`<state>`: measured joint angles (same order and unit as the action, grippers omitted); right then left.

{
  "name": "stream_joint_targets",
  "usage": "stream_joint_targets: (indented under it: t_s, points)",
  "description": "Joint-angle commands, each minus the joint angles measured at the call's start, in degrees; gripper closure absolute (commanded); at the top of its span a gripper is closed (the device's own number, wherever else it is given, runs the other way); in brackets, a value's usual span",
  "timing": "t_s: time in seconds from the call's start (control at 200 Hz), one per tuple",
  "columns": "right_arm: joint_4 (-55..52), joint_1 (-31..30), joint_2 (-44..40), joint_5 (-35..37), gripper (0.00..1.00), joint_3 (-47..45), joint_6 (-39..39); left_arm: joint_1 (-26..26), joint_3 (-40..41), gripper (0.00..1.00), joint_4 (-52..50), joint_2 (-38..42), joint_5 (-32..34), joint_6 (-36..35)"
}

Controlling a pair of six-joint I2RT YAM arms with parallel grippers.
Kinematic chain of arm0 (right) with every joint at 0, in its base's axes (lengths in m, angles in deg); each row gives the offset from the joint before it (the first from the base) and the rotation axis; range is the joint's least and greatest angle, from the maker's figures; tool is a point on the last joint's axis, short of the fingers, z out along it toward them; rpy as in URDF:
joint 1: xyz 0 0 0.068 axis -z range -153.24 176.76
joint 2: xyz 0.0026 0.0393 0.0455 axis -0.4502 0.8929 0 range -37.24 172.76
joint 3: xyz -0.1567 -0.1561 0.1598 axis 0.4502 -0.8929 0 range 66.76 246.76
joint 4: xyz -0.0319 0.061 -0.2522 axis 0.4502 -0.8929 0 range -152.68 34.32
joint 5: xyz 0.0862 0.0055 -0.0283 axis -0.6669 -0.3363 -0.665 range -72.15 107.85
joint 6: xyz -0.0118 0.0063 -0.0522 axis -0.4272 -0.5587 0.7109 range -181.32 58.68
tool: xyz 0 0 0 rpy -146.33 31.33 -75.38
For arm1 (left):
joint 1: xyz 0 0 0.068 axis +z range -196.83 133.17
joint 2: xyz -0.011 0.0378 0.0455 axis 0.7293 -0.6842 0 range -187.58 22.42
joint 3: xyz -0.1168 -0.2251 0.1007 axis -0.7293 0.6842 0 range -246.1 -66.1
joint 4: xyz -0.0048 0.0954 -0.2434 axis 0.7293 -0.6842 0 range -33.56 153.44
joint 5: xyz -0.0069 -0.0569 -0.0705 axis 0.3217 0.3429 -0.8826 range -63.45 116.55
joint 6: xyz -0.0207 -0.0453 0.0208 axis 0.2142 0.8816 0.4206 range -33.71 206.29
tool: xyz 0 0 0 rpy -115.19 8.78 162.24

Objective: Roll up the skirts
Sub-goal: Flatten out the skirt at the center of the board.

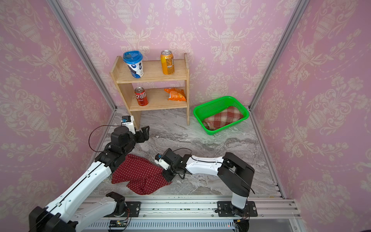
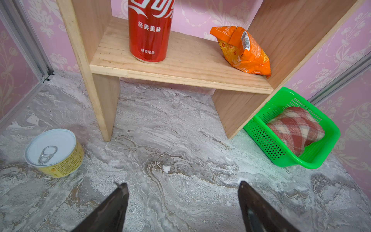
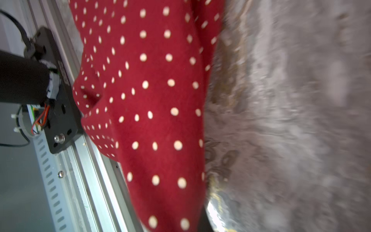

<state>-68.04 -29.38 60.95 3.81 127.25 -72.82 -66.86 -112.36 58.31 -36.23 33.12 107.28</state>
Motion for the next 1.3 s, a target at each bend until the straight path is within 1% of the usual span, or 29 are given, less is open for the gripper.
stream_joint_targets:
  t_s: [0.0, 0.14, 0.23, 0.31, 0.33, 0.4, 0.51, 0.56, 0.61, 0.665, 0.716, 0.786, 0.871, 1.016, 1.071, 1.176, 1.296]
  points:
    - [-4.1, 7.4, -7.3, 1.2, 1.00, -1.1, 2.5, 0.4, -1.5, 0.14, -1.5, -3.0, -3.2, -2.3]
    - [-8.0, 16.4, -12.7, 0.5, 1.00, 0.0, 5.6, -0.5, -2.3, 0.14, 1.2, -7.8, -8.9, -3.1]
    - [-11.5, 19.7, -13.6, -0.3, 1.00, 3.4, 7.8, -3.6, -3.7, 0.14, 2.4, -10.6, -11.2, -7.3]
    - [-15.1, 21.6, -12.2, 0.1, 1.00, 6.3, 9.4, -7.9, -5.5, 0.14, 1.3, -13.1, -10.9, -13.7]
    - [-15.9, 22.2, -11.6, 0.2, 1.00, 8.7, 9.6, -9.1, -5.7, 0.14, 1.0, -13.6, -10.6, -15.3]
    - [-18.7, 24.7, -8.9, 1.0, 1.00, 11.7, 9.4, -13.0, -5.2, 0.14, 1.2, -14.6, -9.4, -20.5]
    - [-21.4, 29.5, -4.5, 1.5, 1.00, 15.7, 6.7, -16.8, -3.0, 0.13, 3.6, -15.3, -11.5, -24.0]
    - [-21.5, 31.8, -3.4, 1.1, 1.00, 16.8, 5.1, -18.7, -2.5, 0.13, 3.8, -15.8, -11.4, -26.0]
    - [-21.5, 33.6, -2.5, 0.7, 1.00, 17.7, 4.2, -20.7, -2.5, 0.14, 3.2, -16.6, -10.3, -28.5]
    - [-22.0, 35.0, -1.3, 0.7, 1.00, 19.2, 3.5, -22.3, -2.8, 0.15, 2.2, -17.9, -7.7, -30.4]
    - [-23.1, 36.3, -0.1, 0.9, 1.00, 20.8, 3.1, -22.8, -3.4, 0.17, 1.0, -19.5, -6.1, -30.4]
    - [-24.2, 37.7, 1.6, 1.0, 1.00, 22.9, 2.3, -23.5, -3.7, 0.19, 0.4, -21.2, -6.3, -30.0]
    - [-25.4, 38.8, 3.4, 0.8, 1.00, 25.3, 1.7, -26.7, -4.4, 0.19, 1.0, -23.5, -5.1, -31.5]
    - [-26.3, 39.5, 5.2, 0.7, 1.00, 28.2, 0.9, -31.8, -9.8, 0.17, -3.4, -32.1, 1.1, -34.4]
    - [-26.3, 39.6, 5.4, 0.5, 1.00, 28.4, 0.8, -32.5, -11.5, 0.17, -4.5, -35.0, 3.8, -33.8]
    - [-25.8, 39.8, 4.9, 0.0, 1.00, 27.9, 0.8, -32.4, -13.4, 0.17, -5.1, -38.8, 11.3, -29.5]
    - [-25.3, 40.1, 4.2, -0.5, 1.00, 26.8, 1.0, -32.4, -14.5, 0.16, -6.4, -41.4, 13.8, -28.0]
